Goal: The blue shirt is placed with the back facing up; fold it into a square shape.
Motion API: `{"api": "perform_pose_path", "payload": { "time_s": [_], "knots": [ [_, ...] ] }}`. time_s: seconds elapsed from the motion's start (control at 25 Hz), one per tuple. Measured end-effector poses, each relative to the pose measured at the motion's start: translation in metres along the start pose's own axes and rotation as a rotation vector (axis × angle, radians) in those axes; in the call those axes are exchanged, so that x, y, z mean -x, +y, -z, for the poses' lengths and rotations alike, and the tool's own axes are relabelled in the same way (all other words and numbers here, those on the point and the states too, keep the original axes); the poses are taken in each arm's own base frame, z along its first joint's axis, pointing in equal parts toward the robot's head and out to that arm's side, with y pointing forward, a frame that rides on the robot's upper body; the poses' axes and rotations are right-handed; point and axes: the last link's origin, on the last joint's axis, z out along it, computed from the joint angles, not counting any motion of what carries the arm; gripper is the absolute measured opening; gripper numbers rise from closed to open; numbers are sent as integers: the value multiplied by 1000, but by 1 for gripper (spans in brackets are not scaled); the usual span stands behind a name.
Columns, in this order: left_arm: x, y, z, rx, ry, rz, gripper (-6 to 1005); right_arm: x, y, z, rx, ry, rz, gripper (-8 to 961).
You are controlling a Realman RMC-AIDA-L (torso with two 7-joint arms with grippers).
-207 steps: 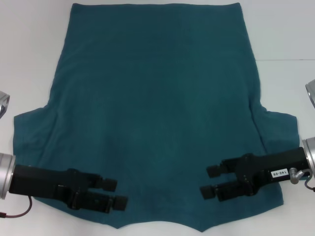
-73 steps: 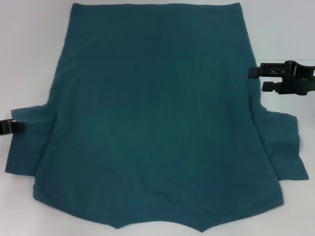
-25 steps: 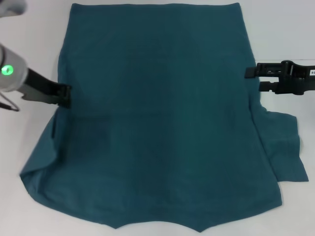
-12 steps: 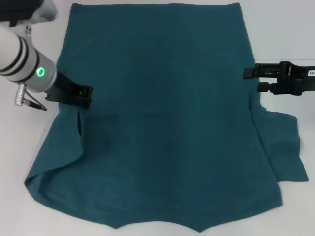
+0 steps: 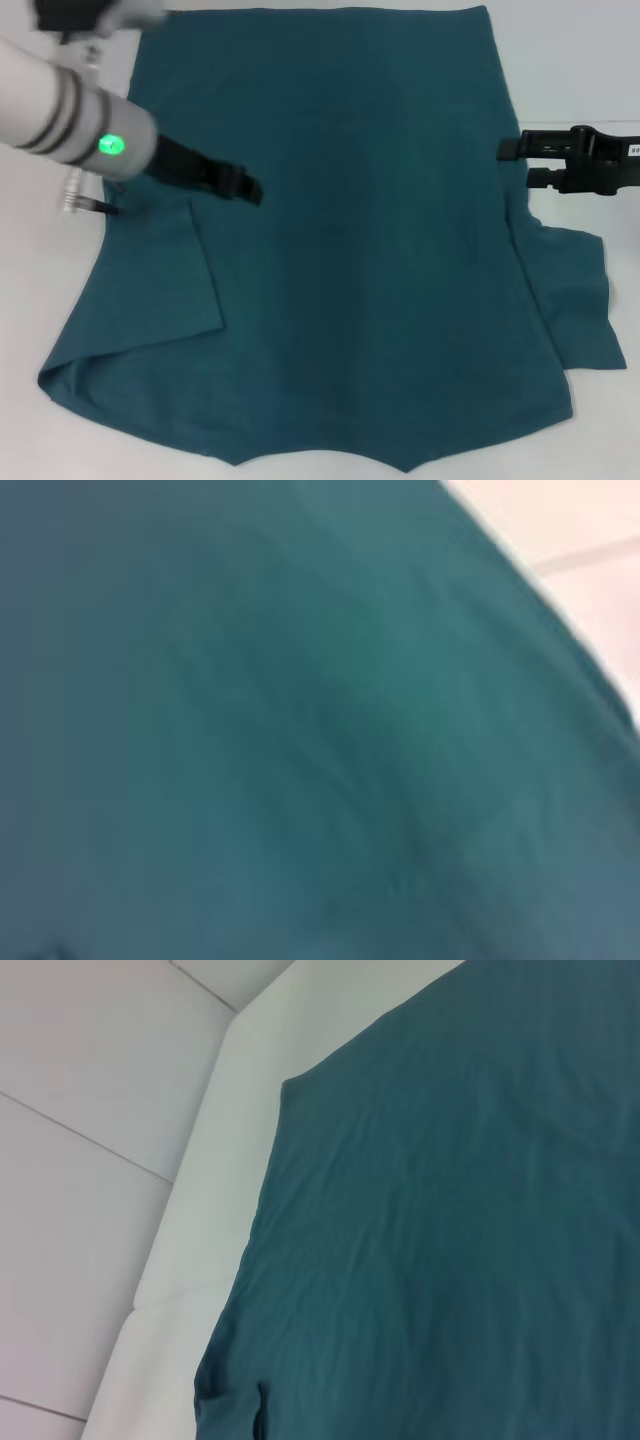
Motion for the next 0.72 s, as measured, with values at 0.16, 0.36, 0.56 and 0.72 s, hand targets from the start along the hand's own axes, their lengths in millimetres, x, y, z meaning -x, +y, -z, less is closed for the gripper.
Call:
{"api": "perform_pose_path", "payload": {
  "time_s": [0.16, 0.36, 0.56, 0.72],
  "knots": [
    [12, -35, 19, 54, 85, 226, 300, -1, 0, 0, 1, 6, 9, 807],
    [63, -61, 36, 321, 105, 335, 505, -4, 0, 0, -15, 45, 52, 804],
    [129, -53, 52, 465, 317, -28, 697, -6, 1, 2, -18, 75, 89, 801],
    [164, -45, 57, 431, 551, -192, 779, -6, 3, 4, -10, 81, 131, 799]
  ]
}}
